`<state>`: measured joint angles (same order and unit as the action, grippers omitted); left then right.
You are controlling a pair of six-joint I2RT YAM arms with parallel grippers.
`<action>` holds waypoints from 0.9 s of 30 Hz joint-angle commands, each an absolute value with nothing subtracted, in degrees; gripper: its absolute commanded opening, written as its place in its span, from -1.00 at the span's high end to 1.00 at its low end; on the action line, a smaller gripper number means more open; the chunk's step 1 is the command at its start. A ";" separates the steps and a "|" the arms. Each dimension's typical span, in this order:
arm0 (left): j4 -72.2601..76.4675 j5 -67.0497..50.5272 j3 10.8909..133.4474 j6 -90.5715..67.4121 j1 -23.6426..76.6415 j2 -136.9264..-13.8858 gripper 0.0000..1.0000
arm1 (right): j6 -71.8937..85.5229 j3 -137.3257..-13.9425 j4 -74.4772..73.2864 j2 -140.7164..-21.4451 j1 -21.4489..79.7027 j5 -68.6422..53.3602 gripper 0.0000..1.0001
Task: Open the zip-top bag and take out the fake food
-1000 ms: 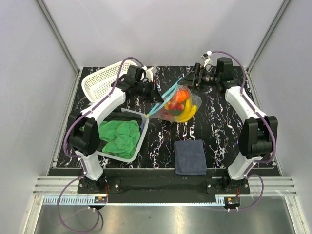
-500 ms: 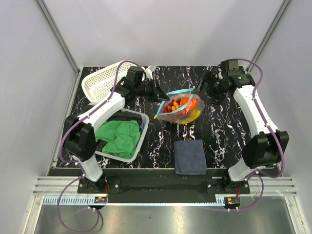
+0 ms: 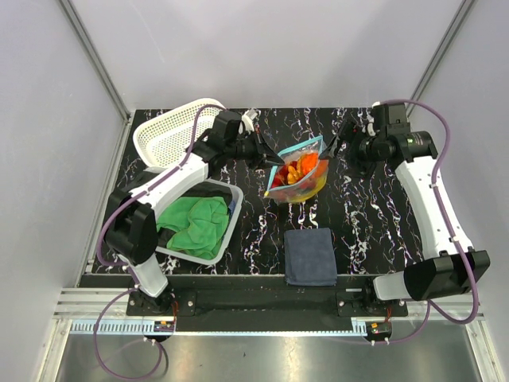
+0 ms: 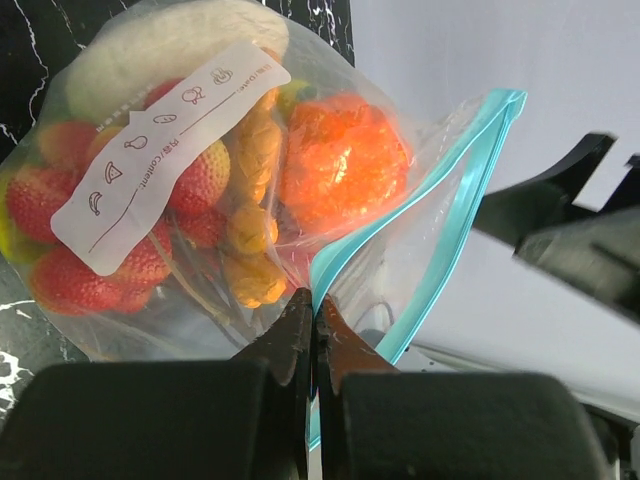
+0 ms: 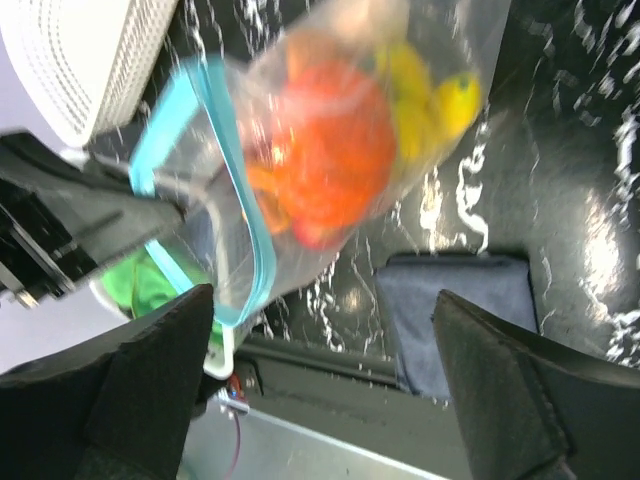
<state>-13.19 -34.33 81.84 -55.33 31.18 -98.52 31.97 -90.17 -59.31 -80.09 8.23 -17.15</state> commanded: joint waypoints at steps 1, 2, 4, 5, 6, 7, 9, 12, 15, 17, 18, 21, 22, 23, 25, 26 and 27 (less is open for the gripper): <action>-10.02 -32.70 81.83 -59.32 32.43 -94.83 1.00 | 32.08 -87.28 -57.31 -77.96 10.10 -23.20 -0.99; -9.93 -32.61 82.00 -59.59 32.61 -94.75 1.00 | 31.82 -87.10 -56.96 -78.22 11.59 -23.03 -0.99; -9.93 -31.91 82.18 -60.03 33.13 -94.66 1.00 | 31.99 -87.45 -57.04 -79.62 13.26 -21.45 -0.99; -10.02 -31.73 82.26 -60.20 33.31 -94.66 1.00 | 33.04 -87.28 -56.95 -80.15 13.97 -20.58 -0.99; -10.02 -31.38 82.27 -60.38 33.66 -94.75 1.00 | 33.48 -87.01 -56.61 -80.68 15.19 -20.48 -1.00; -10.02 -31.55 82.35 -60.38 33.84 -94.75 1.00 | 34.10 -86.49 -55.99 -81.47 15.55 -20.39 -0.92; -10.02 -31.12 82.18 -60.47 34.01 -94.83 1.00 | 34.98 -84.91 -55.55 -81.91 16.26 -19.51 -0.79; -10.02 -31.03 81.65 -60.47 34.19 -94.83 1.00 | 34.63 -82.62 -55.20 -81.48 16.35 -17.67 -0.65; -10.02 -30.94 81.65 -59.77 34.19 -94.75 1.00 | 32.96 -80.69 -53.70 -80.60 16.35 -15.04 -0.65; -10.11 -31.11 81.65 -59.15 34.10 -94.75 1.00 | 32.17 -80.68 -53.70 -81.21 16.35 -13.81 -0.63; -10.19 -31.46 81.74 -58.37 34.01 -94.83 1.00 | 31.82 -80.68 -53.70 -81.38 16.35 -13.62 -0.54; -11.07 -32.25 82.18 -55.29 33.84 -95.10 1.00 | 30.15 -81.47 -53.61 -82.35 16.35 -13.01 -0.06; -11.42 -32.52 82.53 -54.41 33.84 -95.18 1.00 | 29.80 -82.34 -53.70 -82.96 16.26 -12.66 0.12; -12.03 -33.39 82.96 -51.97 33.40 -95.53 1.00 | 29.27 -82.96 -53.88 -83.23 16.35 -12.48 0.24; -15.72 -33.75 85.59 -48.27 33.14 -95.97 0.96 | 28.57 -84.80 -54.40 -83.58 16.35 -12.13 0.67; -19.47 -33.40 87.08 -43.21 33.05 -96.41 0.92 | 27.78 -85.34 -54.49 -83.58 16.35 -11.95 0.80; -21.51 -32.88 88.32 -40.46 33.05 -96.68 0.88 | 27.34 -85.69 -54.14 -83.58 16.35 -12.04 0.94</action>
<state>-15.53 -31.88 82.39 -52.69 33.61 -97.86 30.30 -81.45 -55.42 -83.35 16.14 -14.20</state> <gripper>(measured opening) 0.029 0.141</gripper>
